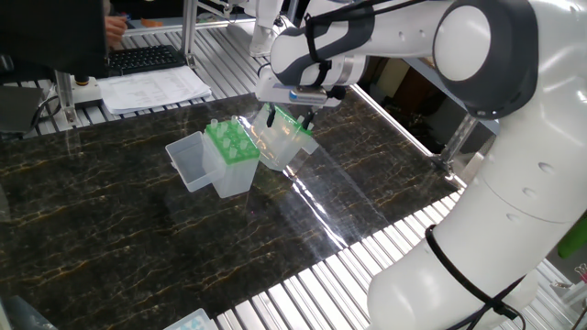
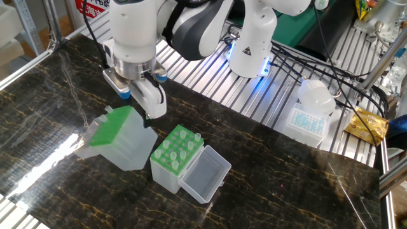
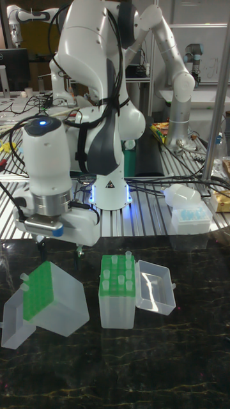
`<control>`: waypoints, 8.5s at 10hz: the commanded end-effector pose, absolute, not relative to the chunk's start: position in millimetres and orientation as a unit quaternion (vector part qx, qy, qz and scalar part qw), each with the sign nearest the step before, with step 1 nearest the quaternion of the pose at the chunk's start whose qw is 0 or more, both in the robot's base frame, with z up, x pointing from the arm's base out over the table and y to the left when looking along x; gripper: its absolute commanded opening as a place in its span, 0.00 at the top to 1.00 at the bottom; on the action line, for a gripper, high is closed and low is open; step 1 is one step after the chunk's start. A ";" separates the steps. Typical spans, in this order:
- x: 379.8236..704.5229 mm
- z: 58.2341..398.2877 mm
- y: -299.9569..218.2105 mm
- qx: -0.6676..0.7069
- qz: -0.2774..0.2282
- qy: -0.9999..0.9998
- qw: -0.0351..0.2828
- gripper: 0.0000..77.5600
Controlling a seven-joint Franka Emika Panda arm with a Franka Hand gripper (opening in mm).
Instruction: Transfer all large pipette tips from one holder to another
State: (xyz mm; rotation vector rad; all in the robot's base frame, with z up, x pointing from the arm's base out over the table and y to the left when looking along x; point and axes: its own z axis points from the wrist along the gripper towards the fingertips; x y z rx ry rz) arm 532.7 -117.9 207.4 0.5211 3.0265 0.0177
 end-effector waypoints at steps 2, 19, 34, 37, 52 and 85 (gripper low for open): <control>530.3 189.0 -114.9 0.164 0.006 0.986 0.041 0.00; 584.7 237.4 -209.5 0.051 -0.003 0.998 0.028 0.00; 602.7 186.8 -258.9 -0.011 -0.019 0.998 0.051 0.00; 597.0 179.6 -262.0 -0.015 -0.019 0.998 0.051 0.00; 574.9 169.0 -255.9 -0.002 0.006 0.999 0.043 0.00; 577.6 183.6 -261.6 -0.018 -0.013 0.999 0.043 0.00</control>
